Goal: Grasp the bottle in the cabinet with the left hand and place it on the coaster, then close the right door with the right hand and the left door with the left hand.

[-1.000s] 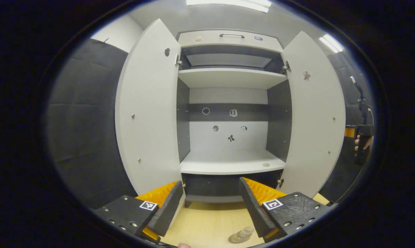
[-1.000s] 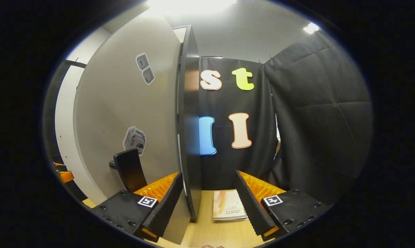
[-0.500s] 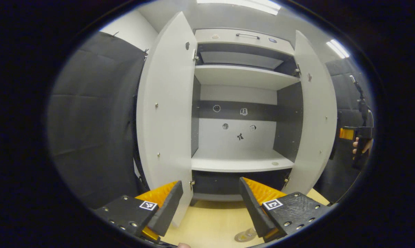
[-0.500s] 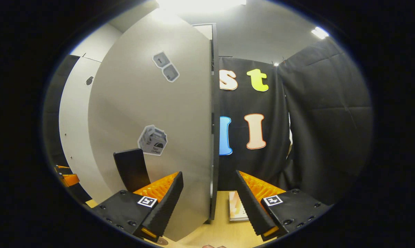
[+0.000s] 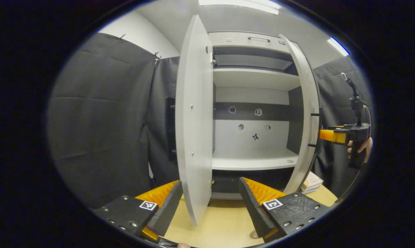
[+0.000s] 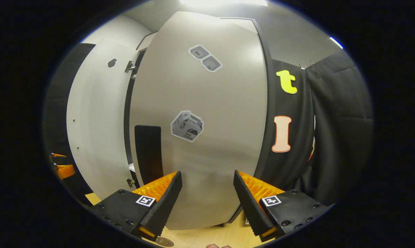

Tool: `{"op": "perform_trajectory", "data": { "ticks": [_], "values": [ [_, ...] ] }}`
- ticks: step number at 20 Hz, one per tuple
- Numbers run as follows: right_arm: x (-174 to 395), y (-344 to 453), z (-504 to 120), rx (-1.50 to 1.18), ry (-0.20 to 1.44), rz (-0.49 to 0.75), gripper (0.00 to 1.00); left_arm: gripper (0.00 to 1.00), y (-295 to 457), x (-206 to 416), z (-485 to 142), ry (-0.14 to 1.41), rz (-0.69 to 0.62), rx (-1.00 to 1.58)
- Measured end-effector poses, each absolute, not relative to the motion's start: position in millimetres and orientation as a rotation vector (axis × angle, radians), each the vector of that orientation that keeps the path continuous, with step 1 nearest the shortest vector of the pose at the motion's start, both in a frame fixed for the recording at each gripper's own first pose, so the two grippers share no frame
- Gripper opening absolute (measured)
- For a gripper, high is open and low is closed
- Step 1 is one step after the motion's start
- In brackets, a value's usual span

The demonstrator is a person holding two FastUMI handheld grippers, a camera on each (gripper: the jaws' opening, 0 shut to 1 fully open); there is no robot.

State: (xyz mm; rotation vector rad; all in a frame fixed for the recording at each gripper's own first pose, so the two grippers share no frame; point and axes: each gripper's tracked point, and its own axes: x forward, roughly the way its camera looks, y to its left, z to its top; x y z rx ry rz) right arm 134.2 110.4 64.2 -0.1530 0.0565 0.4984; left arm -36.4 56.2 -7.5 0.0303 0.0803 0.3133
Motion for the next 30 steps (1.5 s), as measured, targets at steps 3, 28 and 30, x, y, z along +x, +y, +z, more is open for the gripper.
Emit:
{"op": "perform_trajectory", "data": {
  "ticks": [3, 28, 30],
  "values": [
    [136.0, 108.0, 53.7, -0.116, 0.097, 0.494, 0.95, 0.95, 73.4, -48.6, -1.1, 0.055, 0.317, 0.044],
    [130.0, 102.3, 76.1, -0.011, 0.166, 0.226, 0.95, 1.0, 279.2, 38.8, 77.4, -0.047, 0.194, 0.067],
    [128.2, 98.1, 76.3, 0.003, 0.164, 0.194, 0.92, 0.94, 278.2, 52.6, 77.9, -0.031, 0.152, 0.082]
  ]
}}
